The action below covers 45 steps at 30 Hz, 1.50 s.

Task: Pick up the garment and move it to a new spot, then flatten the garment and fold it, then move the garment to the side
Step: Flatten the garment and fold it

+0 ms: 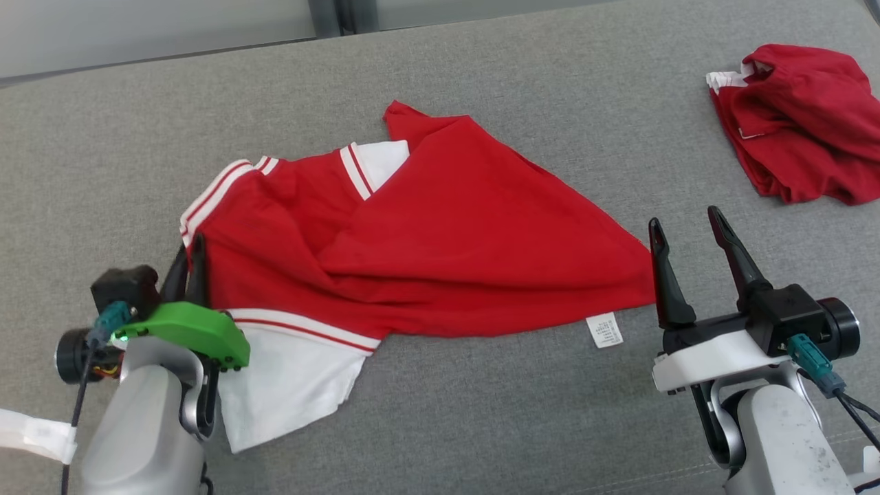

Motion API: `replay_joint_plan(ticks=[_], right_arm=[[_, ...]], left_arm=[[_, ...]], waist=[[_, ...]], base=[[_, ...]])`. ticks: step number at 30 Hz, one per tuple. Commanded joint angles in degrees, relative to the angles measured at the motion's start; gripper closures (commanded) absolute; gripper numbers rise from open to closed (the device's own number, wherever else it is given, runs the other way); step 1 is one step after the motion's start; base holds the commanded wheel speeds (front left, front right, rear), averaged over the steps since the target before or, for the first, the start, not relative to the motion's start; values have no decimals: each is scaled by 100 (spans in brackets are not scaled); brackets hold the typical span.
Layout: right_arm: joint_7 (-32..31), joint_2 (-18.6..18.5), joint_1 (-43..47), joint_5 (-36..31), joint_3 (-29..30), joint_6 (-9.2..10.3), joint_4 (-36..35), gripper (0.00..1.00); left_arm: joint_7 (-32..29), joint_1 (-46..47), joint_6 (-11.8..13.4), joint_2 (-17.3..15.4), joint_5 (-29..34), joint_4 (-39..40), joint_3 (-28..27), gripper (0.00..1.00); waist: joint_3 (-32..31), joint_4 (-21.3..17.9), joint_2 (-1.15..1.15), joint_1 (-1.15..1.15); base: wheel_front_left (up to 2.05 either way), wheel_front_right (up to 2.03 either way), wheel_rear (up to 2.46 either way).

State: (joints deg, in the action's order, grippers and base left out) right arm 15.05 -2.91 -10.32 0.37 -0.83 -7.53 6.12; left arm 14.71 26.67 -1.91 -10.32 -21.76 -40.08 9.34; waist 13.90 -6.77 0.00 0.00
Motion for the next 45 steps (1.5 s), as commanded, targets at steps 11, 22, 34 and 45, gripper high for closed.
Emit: replay_joint_plan(ticks=[11, 22, 34, 45], right_arm=[[18, -1, -252, 132, -48, 8, -73, 0], [18, -1, -93, 217, 336, 8, -119, 0], [18, -1, 285, 405, 38, 8, -23, 0], [18, -4, 562, 614, -302, 8, 248, 0]], left_arm=[[50, 829, 108, -328, 285, 11, -25, 100], [48, 568, 36, -197, 136, 322, -429, 0], [43, -856, -177, 325, 159, 1496, -816, 0], [43, -2156, -113, 683, 190, 2138, -628, 0]], waist=[[427, -166, 0, 0], [318, -152, 0, 0], [-430, 255, 0, 0], [-1319, 637, 0, 0]], base=[[0, 0, 0], [0, 0, 0], [0, 0, 0], [0, 0, 0]])
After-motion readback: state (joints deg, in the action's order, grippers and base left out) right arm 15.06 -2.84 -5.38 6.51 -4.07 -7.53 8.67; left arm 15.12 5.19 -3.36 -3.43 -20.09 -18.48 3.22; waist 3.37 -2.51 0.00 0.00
